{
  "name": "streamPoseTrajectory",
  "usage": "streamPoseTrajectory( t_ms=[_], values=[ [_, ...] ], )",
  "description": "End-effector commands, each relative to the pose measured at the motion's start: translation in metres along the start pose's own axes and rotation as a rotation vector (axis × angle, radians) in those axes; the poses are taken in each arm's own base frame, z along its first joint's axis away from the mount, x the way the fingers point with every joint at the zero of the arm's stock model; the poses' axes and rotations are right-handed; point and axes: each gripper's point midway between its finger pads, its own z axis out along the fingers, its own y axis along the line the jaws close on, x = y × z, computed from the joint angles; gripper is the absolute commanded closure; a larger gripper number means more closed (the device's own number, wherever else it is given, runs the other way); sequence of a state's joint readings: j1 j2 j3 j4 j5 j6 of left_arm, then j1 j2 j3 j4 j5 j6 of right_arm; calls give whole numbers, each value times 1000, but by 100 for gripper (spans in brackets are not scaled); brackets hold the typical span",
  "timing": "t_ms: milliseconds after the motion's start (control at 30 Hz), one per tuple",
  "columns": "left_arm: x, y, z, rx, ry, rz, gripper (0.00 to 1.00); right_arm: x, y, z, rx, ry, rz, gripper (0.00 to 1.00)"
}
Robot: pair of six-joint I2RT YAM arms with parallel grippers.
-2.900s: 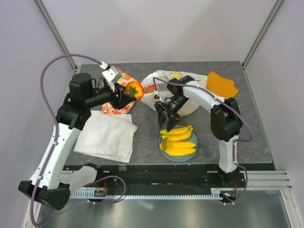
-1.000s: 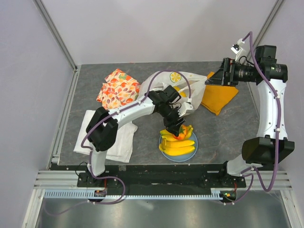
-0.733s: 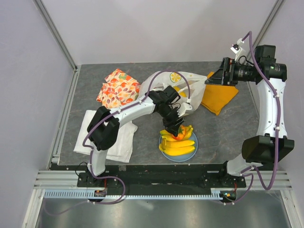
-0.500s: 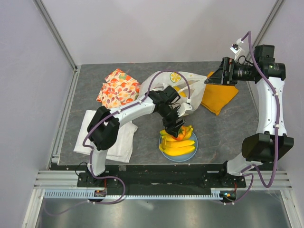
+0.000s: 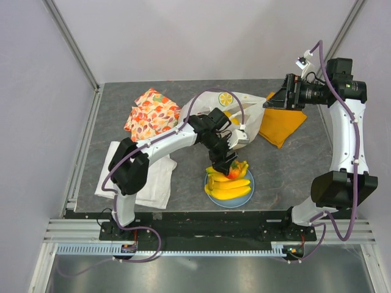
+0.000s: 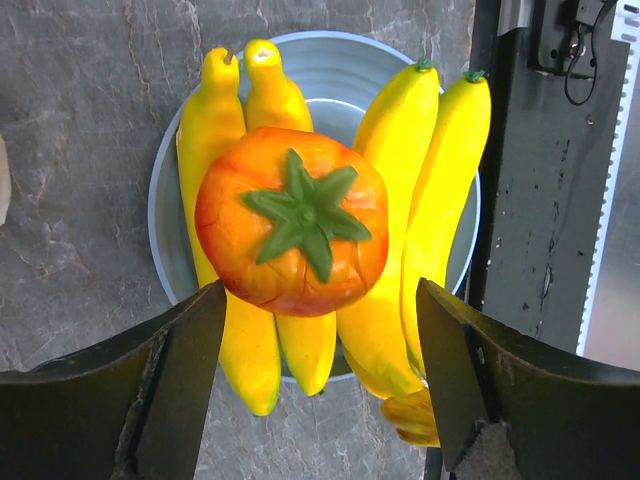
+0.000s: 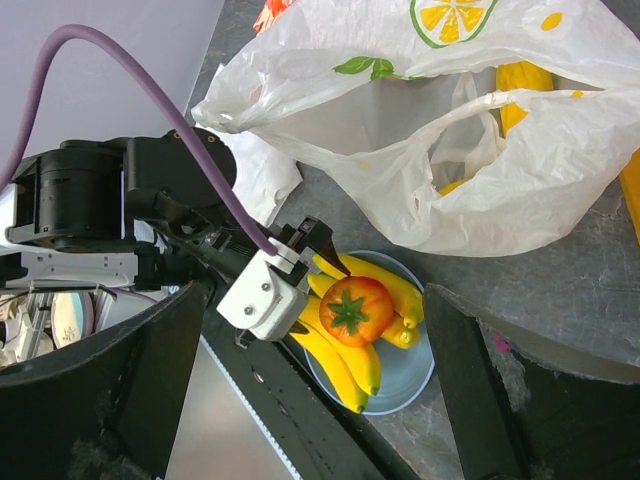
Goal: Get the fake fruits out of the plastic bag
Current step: Place the fake fruit on the plate, then adjust the plastic bag at the center of the board.
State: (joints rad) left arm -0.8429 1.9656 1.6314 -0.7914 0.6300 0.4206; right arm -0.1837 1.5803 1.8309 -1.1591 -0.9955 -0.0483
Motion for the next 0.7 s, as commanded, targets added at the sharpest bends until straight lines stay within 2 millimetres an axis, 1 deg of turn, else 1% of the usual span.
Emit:
streamPoseTrajectory(
  t_ms=[0,67,100,133,167,200,233,267,300,333,367,400,433,467,500,533,567,600,633,667],
  values=[
    [-25,-5,-22,-31,-71,71,18,-8,7,-1,-29,-25,-36,2],
    [-31,-5,-30,-52,-86,80,18,-11,6,-2,-20,-32,-42,2],
    [-39,-10,-42,-67,-110,94,18,-13,6,-3,-14,-37,-52,2],
    [-45,-10,-51,-83,-129,90,18,-22,3,-6,30,-56,-87,2],
    [-58,-14,-66,-96,-165,106,18,-27,0,-8,59,-65,-116,2],
    [-68,-23,-85,-109,-202,123,18,-33,-5,-9,93,-70,-140,2],
    [-75,-27,-100,-122,-233,122,18,-48,-3,-15,137,-103,-204,2],
    [-87,-31,-117,-141,-270,140,18,-56,-10,-17,194,-104,-267,2],
    [-93,-35,-129,-155,-294,146,18,-65,-13,-17,213,-118,-305,2],
    [-102,-43,-157,-189,-345,152,19,-71,-15,-16,220,-139,-333,2],
    [-106,-44,-170,-208,-371,150,19,-85,-16,-12,232,-185,-393,2],
    [-110,-46,-183,-230,-396,147,19,-85,-20,-5,245,-187,-395,2],
    [-113,-43,-204,-291,-430,139,18,-87,-22,2,259,-188,-407,3],
    [-115,-41,-213,-325,-442,136,16,-86,-15,17,252,-172,-427,5],
    [-113,-36,-221,-363,-445,133,15,-83,-17,32,233,-145,-424,8],
    [-108,-25,-225,-430,-425,125,11,-79,-17,42,225,-124,-419,11],
    [-103,-18,-223,-461,-402,125,11,-70,-3,65,178,-86,-440,14],
    [-98,-9,-224,-500,-376,136,11,-58,-7,82,158,-43,-430,21],
    [-87,7,-221,-568,-330,117,11,-50,-7,94,140,-15,-434,25],
    [-85,21,-218,-609,-310,116,11,-41,-1,110,113,15,-443,28]
  ],
)
